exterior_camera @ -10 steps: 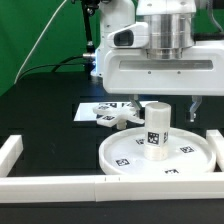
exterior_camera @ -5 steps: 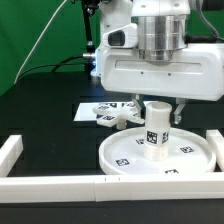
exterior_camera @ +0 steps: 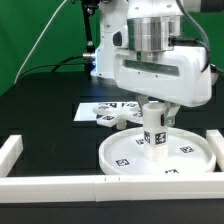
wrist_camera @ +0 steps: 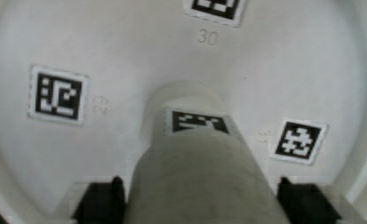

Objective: Assemble round table

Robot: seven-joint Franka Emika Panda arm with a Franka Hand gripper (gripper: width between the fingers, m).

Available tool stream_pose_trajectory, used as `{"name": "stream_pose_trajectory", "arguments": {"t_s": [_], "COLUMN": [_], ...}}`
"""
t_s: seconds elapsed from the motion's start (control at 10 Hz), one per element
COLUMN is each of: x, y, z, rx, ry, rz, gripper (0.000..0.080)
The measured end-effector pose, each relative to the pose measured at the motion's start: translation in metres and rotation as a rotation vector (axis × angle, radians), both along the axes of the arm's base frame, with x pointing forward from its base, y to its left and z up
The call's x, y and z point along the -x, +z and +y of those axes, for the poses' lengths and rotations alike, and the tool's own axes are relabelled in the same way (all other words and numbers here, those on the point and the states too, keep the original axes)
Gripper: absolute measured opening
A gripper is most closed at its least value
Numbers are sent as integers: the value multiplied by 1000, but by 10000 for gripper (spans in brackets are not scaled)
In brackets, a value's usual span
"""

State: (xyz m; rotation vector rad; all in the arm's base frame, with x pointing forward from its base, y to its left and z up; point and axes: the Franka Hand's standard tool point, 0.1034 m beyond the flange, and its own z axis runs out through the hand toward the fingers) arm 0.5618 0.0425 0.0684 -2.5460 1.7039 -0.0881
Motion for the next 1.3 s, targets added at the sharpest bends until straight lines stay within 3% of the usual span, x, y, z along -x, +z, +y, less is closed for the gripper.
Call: {"name": "stream_pose_trajectory", "arguments": {"t_s": [0.3, 0.5, 0.6, 0.7, 0.8, 1.0, 1.3], "x": [-1, -2, -2, -2, -1, -2, -2], "y": [1, 1, 0, 0, 1, 1, 1], "z": [3, 3, 3, 3, 3, 1, 0], "rx": [-78, -99, -97, -93, -75, -44, -29], "ry": [-430, -573, -556, -509, -333, 54, 187], "rz": [9, 13, 12, 10, 12, -9, -16], "gripper": [412, 412, 412, 570, 625, 645, 649]}}
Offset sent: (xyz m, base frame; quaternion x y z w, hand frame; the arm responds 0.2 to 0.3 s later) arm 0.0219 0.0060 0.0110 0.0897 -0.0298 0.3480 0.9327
